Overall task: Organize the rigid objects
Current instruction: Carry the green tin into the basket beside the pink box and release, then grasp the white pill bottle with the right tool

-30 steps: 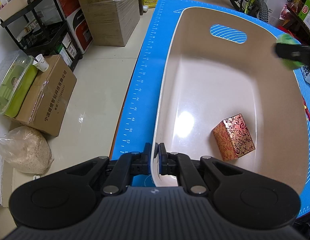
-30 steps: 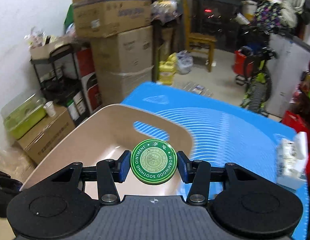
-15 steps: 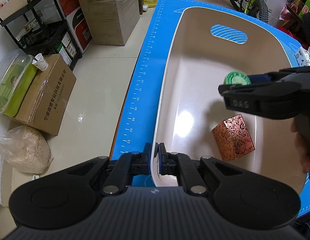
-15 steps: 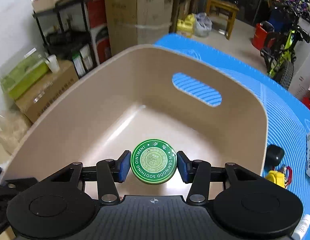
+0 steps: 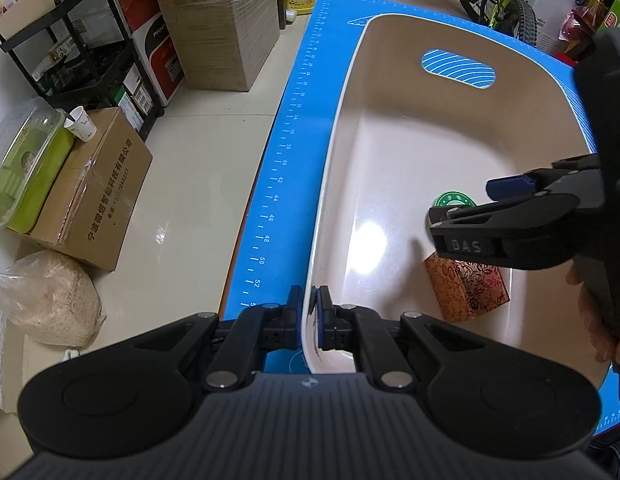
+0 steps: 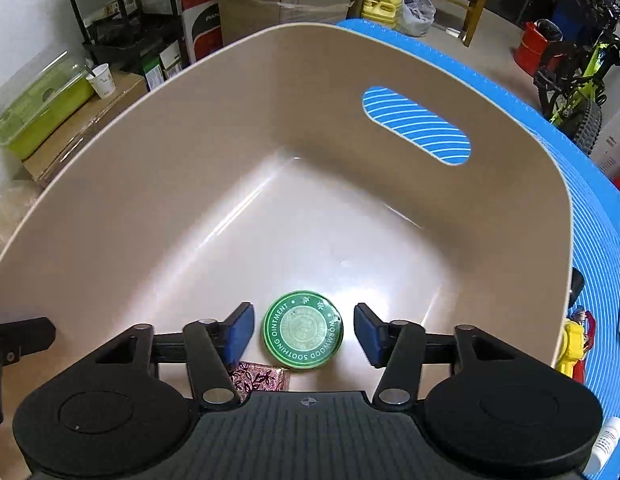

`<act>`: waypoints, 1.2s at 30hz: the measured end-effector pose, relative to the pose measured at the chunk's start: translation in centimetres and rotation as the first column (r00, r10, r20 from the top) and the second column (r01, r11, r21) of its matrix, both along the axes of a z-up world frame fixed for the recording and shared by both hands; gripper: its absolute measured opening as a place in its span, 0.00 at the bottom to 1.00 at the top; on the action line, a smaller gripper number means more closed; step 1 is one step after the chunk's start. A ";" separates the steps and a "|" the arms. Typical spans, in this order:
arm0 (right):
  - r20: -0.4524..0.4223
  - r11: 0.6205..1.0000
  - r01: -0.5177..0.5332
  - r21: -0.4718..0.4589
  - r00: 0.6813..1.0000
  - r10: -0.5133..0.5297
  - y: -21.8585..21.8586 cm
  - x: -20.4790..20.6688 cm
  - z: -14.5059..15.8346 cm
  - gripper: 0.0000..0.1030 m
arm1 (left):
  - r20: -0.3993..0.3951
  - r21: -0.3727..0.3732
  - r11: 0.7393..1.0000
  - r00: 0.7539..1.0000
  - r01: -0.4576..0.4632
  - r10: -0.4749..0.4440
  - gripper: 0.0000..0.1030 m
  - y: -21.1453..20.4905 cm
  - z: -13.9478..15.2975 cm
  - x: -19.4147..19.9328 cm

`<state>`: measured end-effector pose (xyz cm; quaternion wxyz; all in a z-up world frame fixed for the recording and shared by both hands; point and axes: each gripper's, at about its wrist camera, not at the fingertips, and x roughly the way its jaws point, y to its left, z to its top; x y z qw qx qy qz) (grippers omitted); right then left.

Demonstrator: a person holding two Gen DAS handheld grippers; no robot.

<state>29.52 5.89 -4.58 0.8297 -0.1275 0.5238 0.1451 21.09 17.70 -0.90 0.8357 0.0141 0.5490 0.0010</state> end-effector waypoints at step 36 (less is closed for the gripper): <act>0.059 0.812 0.582 0.040 0.810 -0.583 -33.2 -3.1 0.6 0.71 | -0.001 -0.002 1.000 1.000 -0.008 0.008 0.09 0.3 0.1 0.1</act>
